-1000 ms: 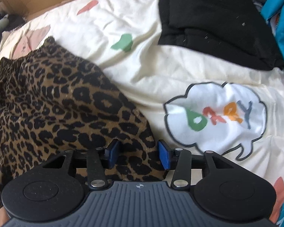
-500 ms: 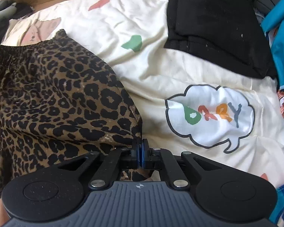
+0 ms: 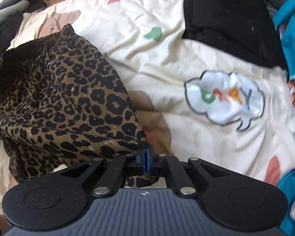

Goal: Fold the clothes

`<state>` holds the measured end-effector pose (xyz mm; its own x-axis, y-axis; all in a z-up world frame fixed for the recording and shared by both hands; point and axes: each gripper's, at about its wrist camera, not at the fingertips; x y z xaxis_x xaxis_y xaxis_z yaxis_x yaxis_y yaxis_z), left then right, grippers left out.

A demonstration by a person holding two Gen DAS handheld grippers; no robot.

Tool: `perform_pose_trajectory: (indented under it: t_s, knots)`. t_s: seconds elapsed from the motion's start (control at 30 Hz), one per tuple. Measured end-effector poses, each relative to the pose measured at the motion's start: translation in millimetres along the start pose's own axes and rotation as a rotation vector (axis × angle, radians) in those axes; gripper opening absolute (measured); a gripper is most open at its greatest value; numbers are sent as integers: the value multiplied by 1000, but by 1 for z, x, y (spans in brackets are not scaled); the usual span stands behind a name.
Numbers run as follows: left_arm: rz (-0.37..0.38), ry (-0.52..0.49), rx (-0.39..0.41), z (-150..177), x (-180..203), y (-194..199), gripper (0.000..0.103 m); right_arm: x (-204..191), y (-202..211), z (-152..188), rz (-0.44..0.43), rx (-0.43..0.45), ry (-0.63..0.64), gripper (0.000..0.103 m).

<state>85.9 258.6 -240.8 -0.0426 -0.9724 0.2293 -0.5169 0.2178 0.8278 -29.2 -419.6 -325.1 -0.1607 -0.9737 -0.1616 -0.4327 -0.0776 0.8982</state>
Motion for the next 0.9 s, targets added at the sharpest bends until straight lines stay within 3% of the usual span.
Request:
perform_pose_trajectory:
  t_s: [0.1, 0.23, 0.33, 0.37, 0.4, 0.67, 0.9]
  knots:
    - [-18, 25, -3, 8, -7, -2, 1, -3, -2, 7, -10, 0, -20, 0]
    - [-47, -41, -29, 9, -2, -14, 4, -3, 2, 7, 10, 22, -46, 7]
    - [-86, -61, -17, 4, 1, -13, 5, -5, 12, 3, 20, 58, -33, 22]
    - [-89, -63, -7, 1, 2, -11, 6, -5, 15, 0, 18, 72, -32, 33]
    - [-91, -63, 3, -1, 3, -8, 6, -5, 18, -2, 17, 84, -30, 35]
    - [-72, -86, 59, -21, 19, -10, 14, -14, 28, -26, -6, 185, 8, 36]
    - [-15, -122, 97, -34, 49, -37, 14, -29, 2, -42, -31, 160, 79, 36]
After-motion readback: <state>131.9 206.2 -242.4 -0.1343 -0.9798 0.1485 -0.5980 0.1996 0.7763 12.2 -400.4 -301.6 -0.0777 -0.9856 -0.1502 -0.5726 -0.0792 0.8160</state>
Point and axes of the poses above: each gripper's, at about its wrist camera, not at the fingertips, and y roughly against the way its jaws point, x to its right, z to its underside, and after that the axes turned 12 degrees about x, right-handed
